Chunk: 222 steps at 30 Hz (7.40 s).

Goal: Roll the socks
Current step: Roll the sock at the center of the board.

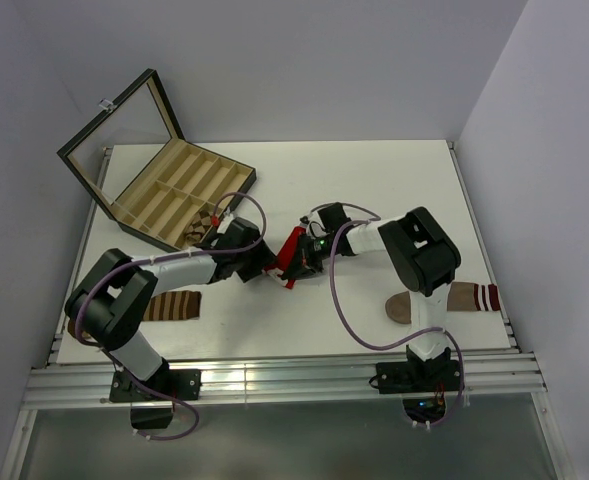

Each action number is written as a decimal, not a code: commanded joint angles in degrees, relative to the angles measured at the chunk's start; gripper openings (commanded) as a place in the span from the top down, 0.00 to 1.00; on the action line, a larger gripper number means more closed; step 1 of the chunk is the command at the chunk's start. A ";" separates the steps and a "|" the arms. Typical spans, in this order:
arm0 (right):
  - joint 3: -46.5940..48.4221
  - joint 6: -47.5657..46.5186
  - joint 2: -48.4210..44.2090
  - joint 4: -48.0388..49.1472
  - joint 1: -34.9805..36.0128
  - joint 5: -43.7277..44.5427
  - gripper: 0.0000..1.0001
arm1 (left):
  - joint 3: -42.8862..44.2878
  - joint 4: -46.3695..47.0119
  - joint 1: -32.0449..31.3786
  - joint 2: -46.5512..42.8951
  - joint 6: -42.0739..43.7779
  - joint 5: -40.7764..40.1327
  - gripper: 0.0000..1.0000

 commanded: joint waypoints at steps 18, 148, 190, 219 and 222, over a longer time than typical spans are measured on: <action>-0.92 -7.07 -2.30 -0.11 0.88 10.87 1.00 | 1.64 -1.99 -0.03 5.45 -0.06 2.97 0.83; -9.35 -31.59 -24.01 4.80 18.19 51.90 0.53 | 12.89 -13.69 2.16 10.81 14.09 9.13 1.00; -7.16 -9.73 -2.23 7.10 0.80 4.47 1.00 | 0.50 0.18 3.66 -0.52 4.25 8.51 0.24; -6.02 -6.98 2.97 3.76 -2.81 7.00 0.96 | 3.22 -1.56 2.95 11.60 3.19 10.53 0.66; -6.02 -8.47 1.22 2.88 -2.72 8.24 0.85 | 3.40 -2.62 2.95 11.78 3.72 10.18 0.79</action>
